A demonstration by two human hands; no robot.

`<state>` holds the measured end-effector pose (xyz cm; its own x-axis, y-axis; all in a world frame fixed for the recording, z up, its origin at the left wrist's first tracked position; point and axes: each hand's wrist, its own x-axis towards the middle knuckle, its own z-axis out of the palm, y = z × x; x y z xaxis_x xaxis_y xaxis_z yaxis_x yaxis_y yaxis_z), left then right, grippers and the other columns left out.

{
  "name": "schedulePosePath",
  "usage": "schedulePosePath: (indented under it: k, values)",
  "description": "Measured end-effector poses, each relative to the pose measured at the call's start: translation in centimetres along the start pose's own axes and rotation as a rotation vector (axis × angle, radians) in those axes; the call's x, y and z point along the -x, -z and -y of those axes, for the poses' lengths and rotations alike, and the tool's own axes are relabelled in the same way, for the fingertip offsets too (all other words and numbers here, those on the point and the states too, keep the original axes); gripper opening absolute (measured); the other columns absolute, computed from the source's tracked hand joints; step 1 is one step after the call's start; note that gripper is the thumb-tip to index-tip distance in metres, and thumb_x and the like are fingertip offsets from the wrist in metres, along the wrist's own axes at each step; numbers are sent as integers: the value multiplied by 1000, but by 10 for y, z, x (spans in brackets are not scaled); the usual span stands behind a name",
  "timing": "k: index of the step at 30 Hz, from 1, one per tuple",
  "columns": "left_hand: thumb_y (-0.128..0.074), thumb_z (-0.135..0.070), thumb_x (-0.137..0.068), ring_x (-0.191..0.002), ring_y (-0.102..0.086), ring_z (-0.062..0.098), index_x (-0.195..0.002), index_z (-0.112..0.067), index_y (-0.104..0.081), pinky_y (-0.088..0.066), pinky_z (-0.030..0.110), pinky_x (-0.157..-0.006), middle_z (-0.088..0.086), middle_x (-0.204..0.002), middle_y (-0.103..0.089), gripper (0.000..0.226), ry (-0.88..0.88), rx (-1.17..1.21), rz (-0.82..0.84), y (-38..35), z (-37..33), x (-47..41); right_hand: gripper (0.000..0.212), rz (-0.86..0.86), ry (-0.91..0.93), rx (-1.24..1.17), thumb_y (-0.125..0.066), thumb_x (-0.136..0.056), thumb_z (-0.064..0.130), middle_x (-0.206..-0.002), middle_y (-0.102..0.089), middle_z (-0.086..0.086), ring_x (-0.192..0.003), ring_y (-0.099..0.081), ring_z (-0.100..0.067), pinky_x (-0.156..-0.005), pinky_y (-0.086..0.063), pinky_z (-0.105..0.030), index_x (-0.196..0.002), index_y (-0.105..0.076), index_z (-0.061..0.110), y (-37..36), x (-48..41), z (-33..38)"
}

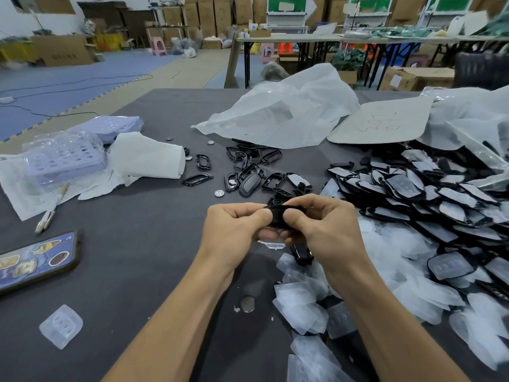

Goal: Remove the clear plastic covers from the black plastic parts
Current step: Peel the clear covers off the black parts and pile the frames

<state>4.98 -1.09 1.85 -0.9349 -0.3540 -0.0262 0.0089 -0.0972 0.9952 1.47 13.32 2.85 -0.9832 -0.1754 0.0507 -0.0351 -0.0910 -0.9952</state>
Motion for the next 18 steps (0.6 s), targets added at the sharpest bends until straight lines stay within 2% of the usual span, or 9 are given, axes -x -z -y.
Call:
schedulePosePath:
  k: [2,5,8,10,13,15,18]
  values:
    - [-72,6,-87,-56,-74,23,-77,-11,-82,-63,28,-64,14,-72,-78,22,-11,-15,-114,0,-1,-3,20,-59,37,95,-73,-90,1,-64,-74,-6,-50,-67,-17,-50,-55,-27,-78,-77,17,0,1,-2]
    - [-71,7,-88,-52,-72,21,-75,-8,-78,-61,25,-57,9,-67,-77,21,-25,72,-292,8,-5,-11,16,-149,257,557,-76,-86,14,-66,-73,15,-62,-68,-4,-63,-55,-22,-77,-79,28,4,2,-2]
    - [-70,7,-90,-50,-71,19,-80,-2,-74,-58,22,-54,11,-63,-75,14,-9,186,-418,23,-6,-18,17,-8,333,868,-77,-80,14,-64,-70,16,-78,-65,-10,-76,-52,-27,-75,-81,30,8,5,6]
    - [-70,5,-91,-49,-71,20,-83,-1,-72,-58,22,-54,13,-63,-74,10,-5,230,-447,27,-6,-19,13,104,296,1032,-81,-77,24,-66,-68,15,-89,-57,-13,-91,-41,-31,-70,-79,34,9,5,13]
    - [-70,4,-90,-51,-71,21,-82,-1,-73,-58,23,-56,14,-65,-74,10,-21,231,-440,25,-4,-19,13,210,219,1250,-87,-68,47,-72,-63,16,-91,-45,-8,-90,-23,-28,-68,-76,39,7,7,17]
    - [-71,4,-90,-53,-72,21,-82,-2,-73,-59,24,-57,13,-64,-74,11,-32,213,-426,23,-2,-20,18,227,180,1306,-87,-63,49,-71,-59,16,-89,-42,-7,-88,-22,-27,-68,-75,36,4,10,16]
    - [-71,4,-90,-53,-72,20,-80,-3,-74,-59,24,-57,10,-61,-74,12,-43,196,-409,21,-2,-19,15,238,210,1417,-83,-72,43,-74,-62,13,-92,-49,-11,-90,-26,-29,-74,-75,29,-2,12,14]
